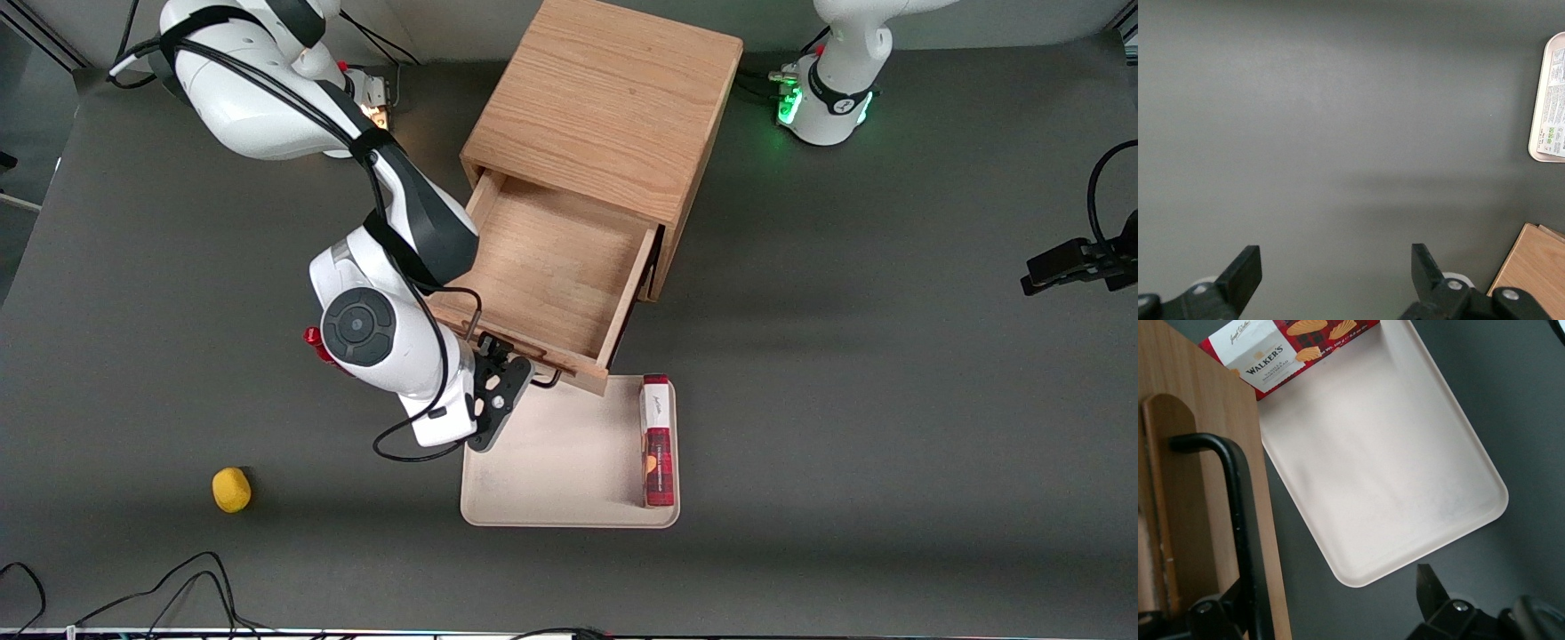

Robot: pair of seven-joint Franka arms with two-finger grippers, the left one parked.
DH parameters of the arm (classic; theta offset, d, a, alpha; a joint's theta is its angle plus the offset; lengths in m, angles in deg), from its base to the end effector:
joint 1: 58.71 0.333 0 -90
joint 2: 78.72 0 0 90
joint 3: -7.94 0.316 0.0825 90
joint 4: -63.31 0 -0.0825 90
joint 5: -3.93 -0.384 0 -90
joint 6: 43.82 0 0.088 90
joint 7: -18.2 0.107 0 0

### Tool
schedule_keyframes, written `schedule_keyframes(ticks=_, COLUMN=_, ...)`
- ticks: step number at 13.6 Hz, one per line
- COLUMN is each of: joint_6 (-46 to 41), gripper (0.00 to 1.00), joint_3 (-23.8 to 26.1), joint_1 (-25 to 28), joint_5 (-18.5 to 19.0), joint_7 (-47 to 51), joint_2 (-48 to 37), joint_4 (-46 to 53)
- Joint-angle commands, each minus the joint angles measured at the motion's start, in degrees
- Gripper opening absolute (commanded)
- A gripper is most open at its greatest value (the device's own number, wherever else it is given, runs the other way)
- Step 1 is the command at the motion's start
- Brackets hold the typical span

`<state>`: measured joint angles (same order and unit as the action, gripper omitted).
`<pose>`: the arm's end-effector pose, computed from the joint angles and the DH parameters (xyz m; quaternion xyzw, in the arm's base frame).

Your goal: Open upper drawer

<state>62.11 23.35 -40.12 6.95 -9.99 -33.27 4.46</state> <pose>0.6736 0.3644 0.3888 -0.8713 -0.4852 -0.0231 0.0699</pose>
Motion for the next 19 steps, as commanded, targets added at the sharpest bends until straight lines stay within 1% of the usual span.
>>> schedule_keyframes(ticks=1, joint_6=-0.5, gripper=1.00, joint_3=0.3, joint_1=0.0, joint_5=0.5, joint_7=-1.1, joint_2=2.0, joint_4=4.0)
schedule_keyframes(ticks=4, joint_6=-0.4, gripper=1.00, joint_3=0.3, joint_1=-0.4, joint_5=0.3, joint_7=-0.6, joint_2=2.3, joint_4=4.9)
schedule_keyframes(ticks=6, joint_6=-0.3, gripper=1.00, joint_3=0.3, joint_1=-0.5, joint_5=-1.3, joint_7=-0.5, joint_2=2.4, joint_4=5.4)
schedule_keyframes(ticks=12, joint_6=-0.6, gripper=1.00, joint_3=0.4, joint_1=-1.3, joint_5=-1.9, joint_7=1.4, joint_2=2.3, joint_4=6.3)
schedule_keyframes(ticks=15, joint_6=-1.9, gripper=1.00, joint_3=0.5, joint_1=-1.8, joint_5=-3.8, joint_7=1.4, joint_2=1.4, joint_4=6.6)
schedule_keyframes(ticks=19, joint_6=-3.5, gripper=1.00, joint_3=0.5, joint_1=-1.8, joint_5=-3.9, joint_7=2.5, joint_2=-0.2, joint_4=6.6)
